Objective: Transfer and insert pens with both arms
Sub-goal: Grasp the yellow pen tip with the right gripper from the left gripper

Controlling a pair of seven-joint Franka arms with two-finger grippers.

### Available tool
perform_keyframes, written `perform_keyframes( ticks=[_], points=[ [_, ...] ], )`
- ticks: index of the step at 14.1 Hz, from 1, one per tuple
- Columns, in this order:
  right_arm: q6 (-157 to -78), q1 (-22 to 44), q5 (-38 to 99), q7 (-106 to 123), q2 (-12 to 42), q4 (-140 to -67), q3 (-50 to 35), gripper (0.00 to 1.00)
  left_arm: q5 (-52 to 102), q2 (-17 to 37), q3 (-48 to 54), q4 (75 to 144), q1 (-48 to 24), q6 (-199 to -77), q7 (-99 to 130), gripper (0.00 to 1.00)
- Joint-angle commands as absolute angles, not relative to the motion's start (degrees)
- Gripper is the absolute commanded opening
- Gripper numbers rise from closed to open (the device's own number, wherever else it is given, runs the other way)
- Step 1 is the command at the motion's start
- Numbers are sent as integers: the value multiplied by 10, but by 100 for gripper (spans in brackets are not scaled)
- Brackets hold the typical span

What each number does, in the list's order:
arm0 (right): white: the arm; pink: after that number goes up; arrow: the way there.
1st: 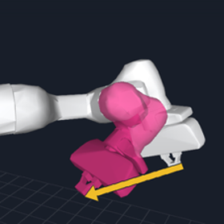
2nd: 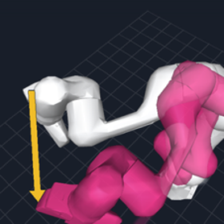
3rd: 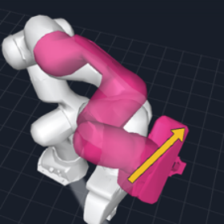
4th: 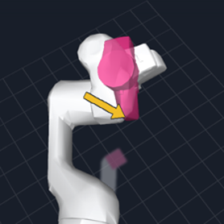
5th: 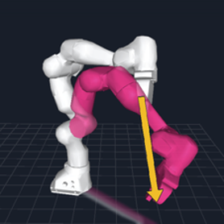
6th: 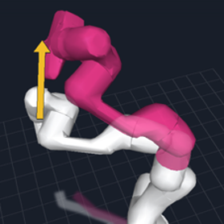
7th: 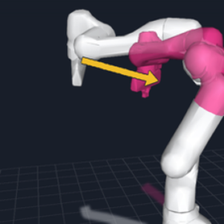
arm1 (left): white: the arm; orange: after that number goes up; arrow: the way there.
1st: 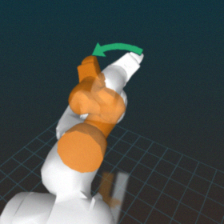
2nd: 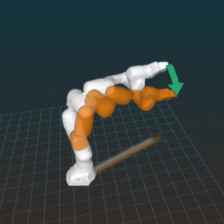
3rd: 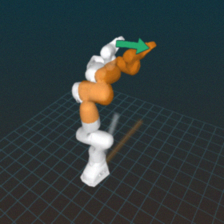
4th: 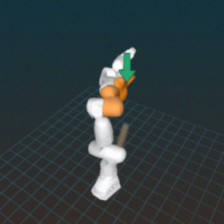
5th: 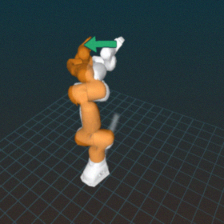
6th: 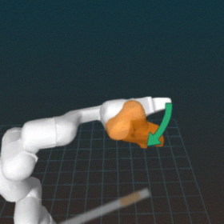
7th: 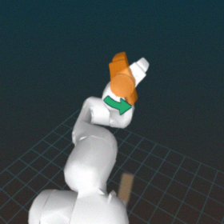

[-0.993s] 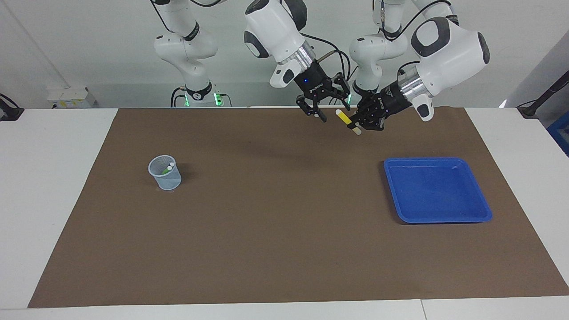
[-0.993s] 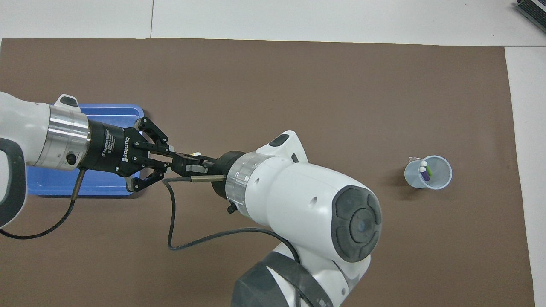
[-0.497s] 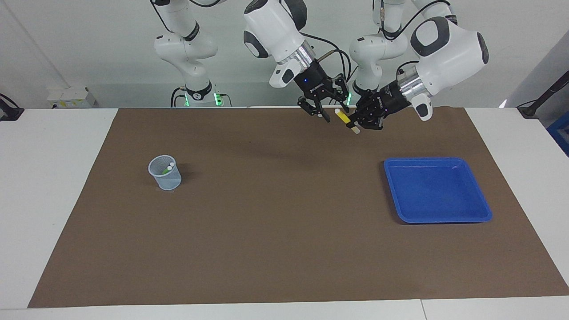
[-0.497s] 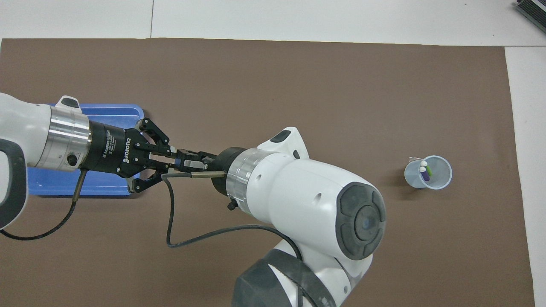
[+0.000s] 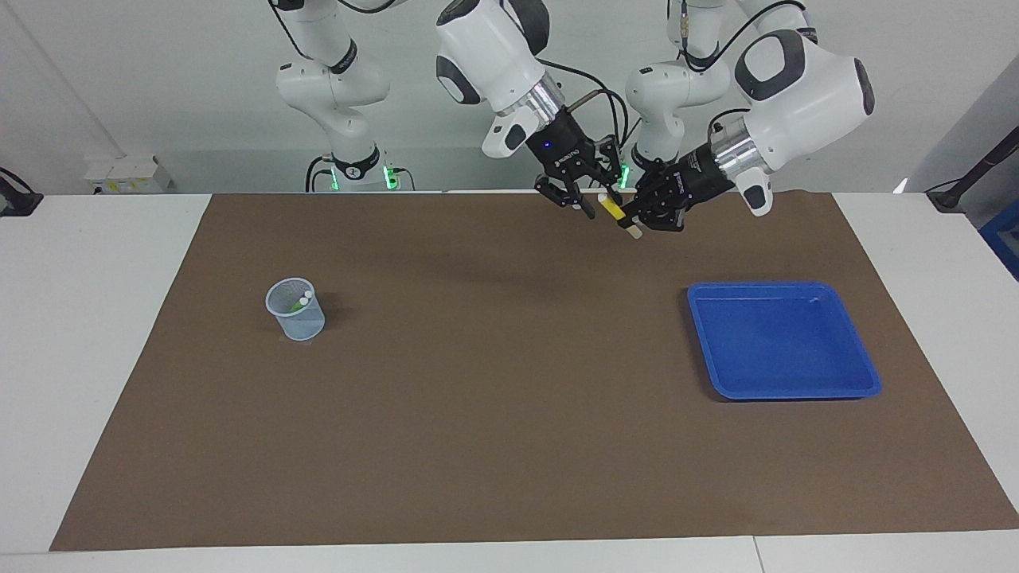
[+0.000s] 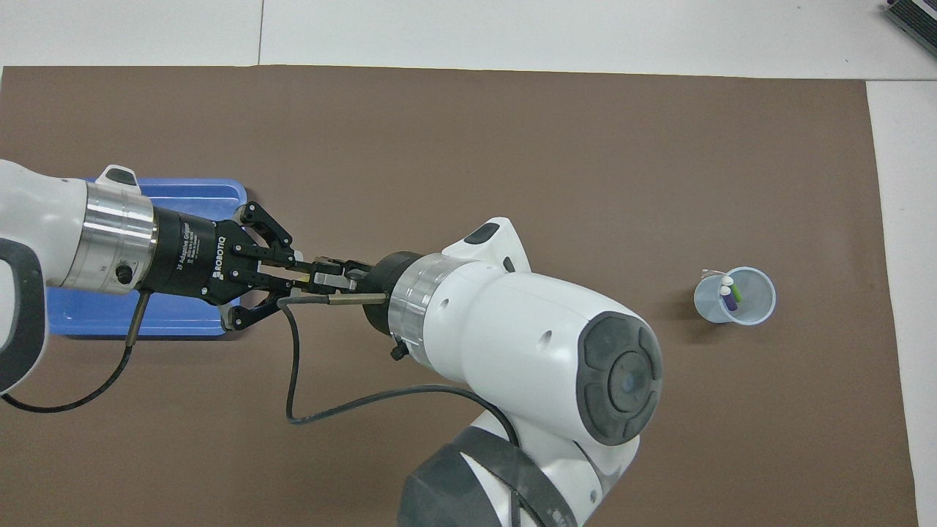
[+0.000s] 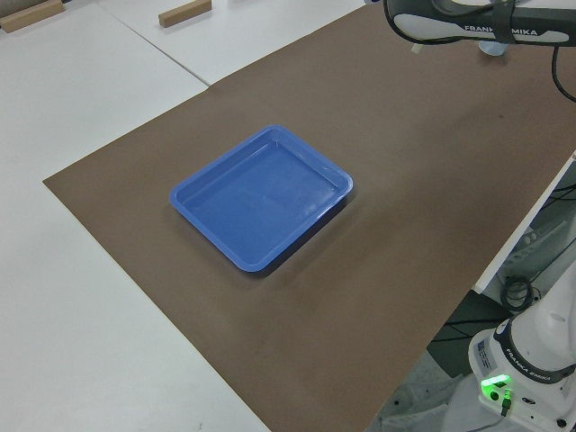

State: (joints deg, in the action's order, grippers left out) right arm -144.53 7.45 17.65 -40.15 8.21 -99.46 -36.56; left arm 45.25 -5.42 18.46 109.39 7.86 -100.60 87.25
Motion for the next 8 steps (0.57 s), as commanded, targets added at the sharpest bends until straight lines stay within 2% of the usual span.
perform_keyframes(
  ticks=[1, 6, 7, 8],
  points=[
    [-1444, 72, 161, -403, 94, -983, -367, 0, 468, -75, 177, 1112, 74, -1007, 879, 0],
    [-1442, 68, 161, -402, 94, -990, -367, 0, 467, -75, 175, 1112, 57, -1005, 879, 1],
    [-1441, 67, 161, -402, 94, -993, -367, 0, 466, -79, 175, 1113, 51, -1007, 882, 99],
    [-1440, 67, 160, -402, 94, -997, -367, 0, 466, -81, 175, 1117, 50, -1011, 881, 100]
  ],
)
